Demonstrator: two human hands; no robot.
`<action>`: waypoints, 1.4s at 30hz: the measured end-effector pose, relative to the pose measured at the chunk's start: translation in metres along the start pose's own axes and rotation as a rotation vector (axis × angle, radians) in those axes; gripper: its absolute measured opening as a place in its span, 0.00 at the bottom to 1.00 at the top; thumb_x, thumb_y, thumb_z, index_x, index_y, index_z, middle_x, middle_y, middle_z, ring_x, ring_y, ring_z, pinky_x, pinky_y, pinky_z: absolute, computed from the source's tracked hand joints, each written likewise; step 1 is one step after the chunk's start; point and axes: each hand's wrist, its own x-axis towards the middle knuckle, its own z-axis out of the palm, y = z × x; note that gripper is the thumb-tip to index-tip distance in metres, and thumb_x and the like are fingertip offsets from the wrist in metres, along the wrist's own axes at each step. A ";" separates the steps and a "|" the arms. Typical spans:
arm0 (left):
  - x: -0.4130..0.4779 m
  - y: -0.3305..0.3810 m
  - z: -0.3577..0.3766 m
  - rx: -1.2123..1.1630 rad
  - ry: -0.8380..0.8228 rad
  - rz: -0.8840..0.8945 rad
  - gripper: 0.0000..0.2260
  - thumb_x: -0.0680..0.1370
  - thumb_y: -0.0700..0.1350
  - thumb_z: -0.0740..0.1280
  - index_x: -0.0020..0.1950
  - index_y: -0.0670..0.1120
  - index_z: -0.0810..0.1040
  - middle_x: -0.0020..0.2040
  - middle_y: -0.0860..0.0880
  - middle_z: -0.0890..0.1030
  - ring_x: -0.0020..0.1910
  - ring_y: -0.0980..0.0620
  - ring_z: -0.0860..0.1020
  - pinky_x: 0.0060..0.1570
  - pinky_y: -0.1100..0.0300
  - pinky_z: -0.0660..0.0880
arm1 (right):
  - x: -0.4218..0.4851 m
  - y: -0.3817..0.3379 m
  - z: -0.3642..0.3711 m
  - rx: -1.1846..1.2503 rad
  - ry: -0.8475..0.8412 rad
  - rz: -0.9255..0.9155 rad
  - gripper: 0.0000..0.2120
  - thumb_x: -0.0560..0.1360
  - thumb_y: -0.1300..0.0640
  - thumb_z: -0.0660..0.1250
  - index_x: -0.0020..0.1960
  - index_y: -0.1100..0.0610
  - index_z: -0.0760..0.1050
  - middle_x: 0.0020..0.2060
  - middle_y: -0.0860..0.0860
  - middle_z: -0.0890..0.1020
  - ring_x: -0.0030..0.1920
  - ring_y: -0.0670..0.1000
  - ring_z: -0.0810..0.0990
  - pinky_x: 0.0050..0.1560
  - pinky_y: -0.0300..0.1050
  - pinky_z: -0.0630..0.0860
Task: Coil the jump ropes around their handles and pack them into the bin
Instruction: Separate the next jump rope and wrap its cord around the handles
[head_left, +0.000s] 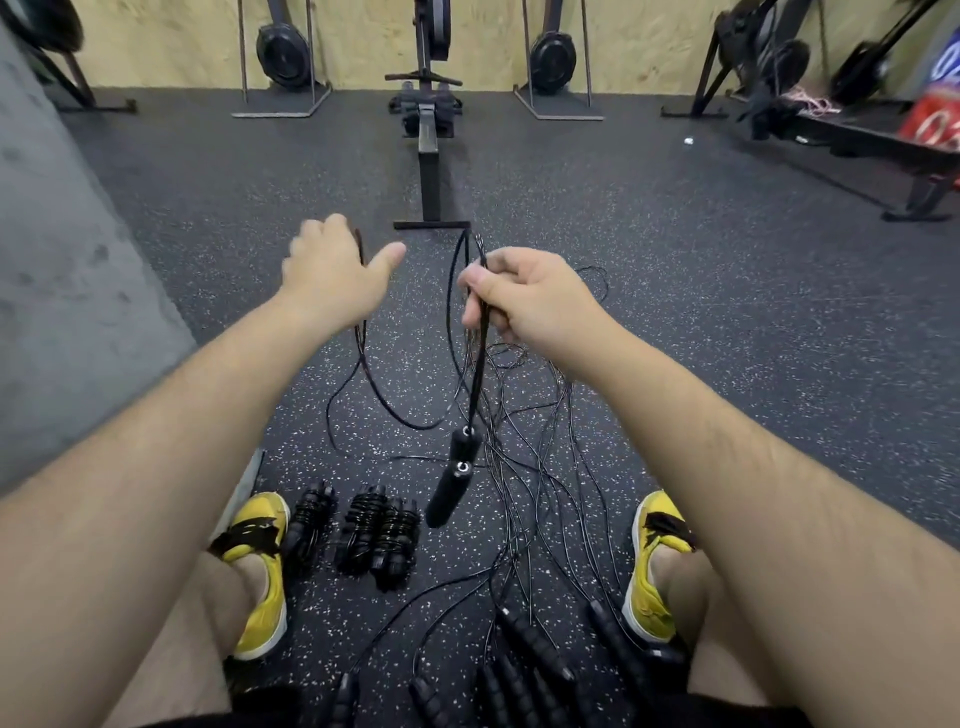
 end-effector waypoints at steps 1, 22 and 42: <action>-0.005 0.000 0.004 0.109 0.090 0.018 0.30 0.81 0.60 0.63 0.73 0.39 0.66 0.69 0.38 0.69 0.68 0.37 0.67 0.65 0.44 0.65 | 0.002 -0.001 0.001 0.041 0.007 -0.005 0.08 0.82 0.58 0.63 0.50 0.62 0.77 0.33 0.50 0.85 0.32 0.53 0.68 0.32 0.46 0.67; -0.049 0.058 0.024 -0.911 -0.301 0.196 0.09 0.83 0.41 0.64 0.52 0.37 0.80 0.44 0.43 0.86 0.42 0.47 0.84 0.47 0.48 0.81 | -0.010 0.044 -0.018 -0.320 -0.278 0.139 0.23 0.71 0.45 0.74 0.64 0.52 0.77 0.57 0.48 0.83 0.59 0.51 0.81 0.67 0.54 0.73; -0.043 0.046 0.023 -0.831 -0.276 0.051 0.19 0.83 0.60 0.58 0.57 0.48 0.81 0.54 0.49 0.85 0.50 0.54 0.82 0.57 0.51 0.78 | -0.001 0.036 0.015 -0.073 -0.038 0.041 0.11 0.72 0.53 0.75 0.52 0.53 0.77 0.44 0.48 0.82 0.43 0.48 0.79 0.52 0.48 0.77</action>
